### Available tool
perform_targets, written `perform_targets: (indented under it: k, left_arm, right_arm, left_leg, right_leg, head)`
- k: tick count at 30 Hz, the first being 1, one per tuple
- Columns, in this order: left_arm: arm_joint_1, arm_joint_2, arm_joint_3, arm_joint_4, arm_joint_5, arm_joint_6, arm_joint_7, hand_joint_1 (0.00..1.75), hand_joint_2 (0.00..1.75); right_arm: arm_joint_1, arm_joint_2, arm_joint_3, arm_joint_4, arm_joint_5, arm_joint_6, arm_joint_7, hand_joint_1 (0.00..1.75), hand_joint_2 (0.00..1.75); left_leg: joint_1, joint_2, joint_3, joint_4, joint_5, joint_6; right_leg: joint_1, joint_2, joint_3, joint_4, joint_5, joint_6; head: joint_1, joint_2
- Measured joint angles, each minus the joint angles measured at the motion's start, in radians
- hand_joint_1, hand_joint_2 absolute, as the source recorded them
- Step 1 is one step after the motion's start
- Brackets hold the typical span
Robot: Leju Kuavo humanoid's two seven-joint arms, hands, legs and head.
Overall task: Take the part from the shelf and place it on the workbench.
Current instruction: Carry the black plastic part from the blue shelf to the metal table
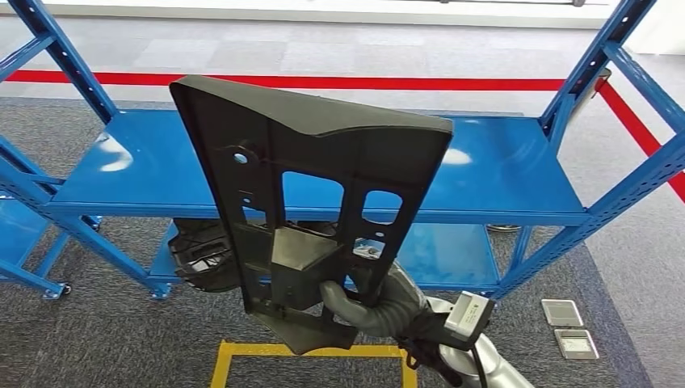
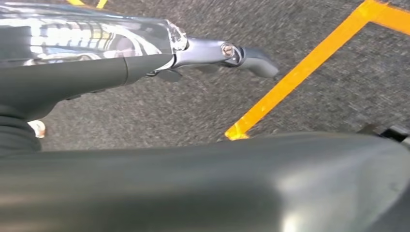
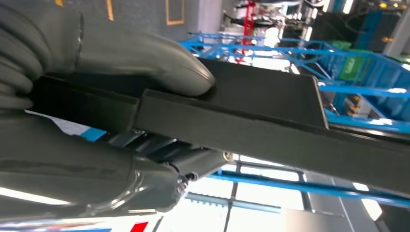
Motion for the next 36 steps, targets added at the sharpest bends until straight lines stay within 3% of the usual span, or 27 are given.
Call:
perform_targets:
  k: [2, 3, 4, 5, 7, 9, 10, 12, 13, 14, 16, 17, 18, 19, 20, 22, 24, 25, 27, 28, 29, 30, 32, 33, 34, 35, 36]
  left_arm:
    - [0.001, 0.000, 0.000, 0.000, 0.000, 0.000, 0.000, 0.00, 1.75]
    - [0.001, 0.000, 0.000, 0.000, 0.000, 0.000, 0.000, 0.00, 1.75]
    - [0.002, 0.000, 0.000, 0.000, 0.000, 0.000, 0.000, 0.00, 1.75]
    - [0.002, 0.000, 0.000, 0.000, 0.000, 0.000, 0.000, 0.00, 1.75]
    - [0.002, 0.000, 0.000, 0.000, 0.000, 0.000, 0.000, 0.00, 1.75]
    - [0.001, 0.000, 0.000, 0.000, 0.000, 0.000, 0.000, 0.00, 1.75]
    - [0.001, 0.000, 0.000, 0.000, 0.000, 0.000, 0.000, 0.00, 1.75]
    - [0.003, 0.000, 0.000, 0.000, 0.000, 0.000, 0.000, 0.00, 1.75]
    - [0.004, 0.000, 0.000, 0.000, 0.000, 0.000, 0.000, 0.00, 1.75]
    - [0.005, 0.000, 0.000, 0.000, 0.000, 0.000, 0.000, 0.00, 1.75]
    - [0.006, 0.000, 0.000, 0.000, 0.000, 0.000, 0.001, 0.00, 1.75]
    - [0.005, 0.000, 0.000, 0.000, 0.000, 0.000, 0.001, 0.00, 1.75]
    - [0.005, 0.000, 0.000, 0.000, 0.000, 0.000, 0.001, 0.00, 1.75]
    - [0.005, 0.000, 0.000, 0.000, 0.000, 0.000, 0.001, 0.00, 1.75]
    - [0.005, 0.000, 0.000, 0.000, 0.000, 0.000, 0.001, 0.00, 1.75]
    - [0.003, 0.000, 0.000, 0.000, 0.000, 0.000, 0.002, 0.00, 1.75]
    - [-0.001, 0.000, 0.000, 0.000, 0.000, 0.000, 0.002, 0.00, 1.75]
    - [-0.002, 0.000, 0.000, 0.000, 0.000, 0.000, 0.003, 0.00, 1.75]
    - [-0.003, 0.000, 0.000, 0.000, 0.000, 0.000, 0.003, 0.00, 1.75]
    - [-0.002, 0.000, 0.000, 0.000, 0.001, 0.000, 0.003, 0.00, 1.75]
    - [-0.001, 0.001, 0.000, 0.000, 0.001, 0.000, 0.004, 0.00, 1.75]
    - [-0.001, 0.001, 0.001, 0.000, 0.002, 0.000, 0.004, 0.00, 1.75]
    - [0.000, 0.001, 0.001, 0.000, 0.002, 0.000, 0.004, 0.00, 1.75]
    - [0.000, 0.001, 0.001, 0.000, 0.002, 0.000, 0.003, 0.00, 1.75]
    - [0.000, 0.001, 0.001, 0.000, 0.002, 0.000, 0.003, 0.00, 1.75]
    - [0.000, 0.001, 0.001, 0.000, 0.002, 0.000, 0.003, 0.00, 1.75]
    - [0.000, 0.002, 0.001, 0.000, 0.002, 0.000, 0.003, 0.00, 1.75]
  right_arm:
    - [0.006, 0.000, -0.004, 0.000, -0.001, -0.002, 0.000, 1.75, 1.75]
    - [0.009, -0.001, -0.005, 0.000, 0.000, -0.004, 0.000, 1.75, 1.75]
    - [0.011, -0.001, -0.007, 0.000, 0.001, -0.007, -0.001, 1.75, 1.75]
    - [0.013, -0.001, -0.008, 0.000, 0.002, -0.010, -0.001, 1.75, 1.75]
    - [0.013, -0.001, -0.010, 0.000, 0.004, -0.013, -0.001, 1.75, 1.75]
    - [0.014, 0.000, -0.011, -0.002, 0.004, -0.015, -0.002, 1.75, 1.75]
    - [0.014, 0.000, -0.011, -0.003, 0.004, -0.015, -0.003, 1.75, 1.75]
    - [0.016, 0.001, -0.012, -0.003, 0.004, -0.017, -0.004, 1.75, 1.75]
    - [0.017, 0.001, -0.012, -0.003, 0.005, -0.018, -0.004, 1.75, 1.75]
    - [0.018, 0.001, -0.012, -0.004, 0.005, -0.019, -0.004, 1.75, 1.75]
    - [0.020, 0.002, -0.013, -0.005, 0.008, -0.020, -0.004, 1.75, 1.75]
    - [0.021, 0.002, -0.013, -0.005, 0.010, -0.021, -0.004, 1.75, 1.75]
    - [0.021, 0.002, -0.013, -0.005, 0.011, -0.022, -0.004, 1.75, 1.75]
    - [0.021, 0.002, -0.013, -0.005, 0.014, -0.023, -0.004, 1.75, 1.75]
    - [0.021, 0.002, -0.013, -0.005, 0.016, -0.025, -0.004, 1.75, 1.75]
    - [0.022, 0.002, -0.014, -0.006, 0.020, -0.029, -0.004, 1.75, 1.75]
    - [0.022, 0.003, -0.015, -0.008, 0.022, -0.034, -0.004, 1.75, 1.75]
    - [0.022, 0.003, -0.016, -0.009, 0.023, -0.035, -0.004, 1.75, 1.75]
    - [0.024, 0.002, -0.018, -0.009, 0.023, -0.036, -0.005, 1.75, 1.75]
    - [0.026, 0.002, -0.019, -0.008, 0.023, -0.037, -0.005, 1.75, 1.75]
    - [0.029, 0.001, -0.020, -0.008, 0.022, -0.037, -0.006, 1.75, 1.75]
    - [0.032, 0.000, -0.021, -0.008, 0.022, -0.037, -0.006, 1.75, 1.75]
    - [0.037, -0.001, -0.022, -0.008, 0.022, -0.037, -0.007, 1.75, 1.75]
    - [0.039, -0.001, -0.023, -0.007, 0.022, -0.037, -0.007, 1.75, 1.75]
    - [0.042, -0.002, -0.024, -0.007, 0.022, -0.037, -0.007, 1.75, 1.75]
    - [0.043, -0.002, -0.025, -0.006, 0.022, -0.037, -0.007, 1.75, 1.75]
    - [0.044, -0.002, -0.025, -0.006, 0.022, -0.037, -0.007, 1.75, 1.75]
  left_leg:
    - [-0.004, 0.002, -0.031, 0.005, 0.020, 0.006]
    - [-0.006, 0.003, -0.048, 0.009, 0.029, 0.007]
    - [-0.007, 0.004, -0.064, 0.014, 0.037, 0.007]
    - [-0.008, 0.004, -0.078, 0.020, 0.044, 0.005]
    - [-0.010, 0.004, -0.101, 0.033, 0.055, 0.000]
    - [-0.011, 0.003, -0.114, 0.042, 0.067, -0.009]
    - [-0.012, 0.003, -0.118, 0.044, 0.074, -0.015]
    - [-0.011, 0.002, -0.130, 0.046, 0.081, -0.027]
    - [-0.010, 0.001, -0.137, 0.056, 0.062, -0.033]
    - [-0.009, -0.001, -0.147, 0.082, 0.026, -0.041]
    - [-0.002, -0.002, -0.169, 0.185, -0.077, -0.055]
    - [0.000, -0.002, -0.176, 0.246, -0.110, -0.059]
    - [0.002, -0.002, -0.177, 0.293, -0.120, -0.062]
    - [0.003, -0.002, -0.164, 0.312, -0.106, -0.064]
    - [0.004, -0.002, -0.137, 0.298, -0.077, -0.064]
    - [0.005, -0.003, -0.038, 0.179, -0.033, -0.060]
    - [0.002, -0.005, 0.057, 0.041, -0.044, -0.048]
    - [0.000, -0.006, 0.080, 0.002, -0.055, -0.042]
    - [-0.002, -0.004, 0.076, -0.017, -0.053, -0.029]
    - [-0.001, -0.002, 0.066, -0.018, -0.045, -0.020]
    - [0.000, 0.001, 0.053, -0.018, -0.034, -0.011]
    - [0.001, 0.003, 0.038, -0.017, -0.021, -0.003]
    - [-0.003, 0.005, 0.005, -0.012, 0.002, 0.004]
    - [-0.004, 0.006, -0.014, -0.008, 0.014, 0.005]
    - [-0.006, 0.007, -0.033, -0.003, 0.024, 0.005]
    - [-0.006, 0.008, -0.052, 0.004, 0.033, 0.004]
    - [-0.007, 0.008, -0.070, 0.013, 0.040, 0.002]
  right_leg:
    - [0.000, 0.002, -0.029, 0.127, -0.075, 0.002]
    - [0.001, 0.003, -0.027, 0.166, -0.080, 0.002]
    - [0.001, 0.003, -0.010, 0.173, -0.064, 0.002]
    - [0.002, 0.003, 0.025, 0.143, -0.036, 0.000]
    - [0.005, 0.003, 0.126, 0.008, 0.001, -0.007]
    - [0.009, 0.004, 0.197, -0.103, -0.005, -0.014]
    - [0.012, 0.005, 0.209, -0.127, -0.011, -0.016]
    - [0.010, 0.003, 0.198, -0.134, -0.005, -0.027]
    - [0.007, 0.001, 0.187, -0.135, 0.003, -0.035]
    - [0.004, -0.001, 0.173, -0.137, 0.014, -0.043]
    - [0.004, -0.005, 0.142, -0.135, 0.037, -0.051]
    - [0.005, -0.007, 0.127, -0.134, 0.049, -0.052]
    - [0.005, -0.009, 0.111, -0.131, 0.060, -0.051]
    - [0.006, -0.010, 0.095, -0.127, 0.069, -0.049]
    - [0.006, -0.011, 0.079, -0.123, 0.078, -0.048]
    - [0.006, -0.011, 0.051, -0.113, 0.095, -0.042]
    - [0.009, -0.010, 0.036, -0.106, 0.111, -0.032]
    - [0.009, -0.011, 0.032, -0.106, 0.121, -0.026]
    - [0.007, -0.010, 0.023, -0.105, 0.134, -0.014]
    - [0.006, -0.008, 0.015, -0.098, 0.120, -0.009]
    - [0.006, -0.005, 0.006, -0.077, 0.088, -0.006]
    - [0.005, -0.001, -0.006, -0.038, 0.038, -0.004]
    - [0.006, 0.002, -0.026, 0.080, -0.057, -0.004]
    - [0.006, 0.002, -0.029, 0.135, -0.073, -0.003]
    - [0.006, 0.002, -0.021, 0.166, -0.065, -0.003]
    - [0.006, 0.002, 0.001, 0.166, -0.037, -0.003]
    - [0.006, 0.003, 0.039, 0.130, -0.007, -0.004]
  head:
    - [0.000, 0.000]
    - [0.000, 0.000]
    - [0.000, 0.000]
    - [0.000, 0.000]
    - [0.000, 0.000]
    - [0.000, 0.000]
    - [-0.001, 0.000]
    - [-0.001, 0.000]
    - [-0.001, 0.000]
    - [-0.001, 0.000]
    - [-0.002, 0.000]
    - [-0.002, 0.000]
    - [-0.002, 0.000]
    - [-0.002, 0.000]
    - [-0.002, 0.000]
    - [-0.002, 0.000]
    - [-0.002, 0.000]
    - [-0.002, 0.000]
    - [-0.002, 0.000]
    - [-0.002, 0.000]
    - [-0.001, 0.000]
    - [-0.001, 0.000]
    - [0.000, 0.000]
    - [0.000, 0.000]
    - [0.000, 0.000]
    - [0.000, 0.000]
    - [0.000, 0.000]
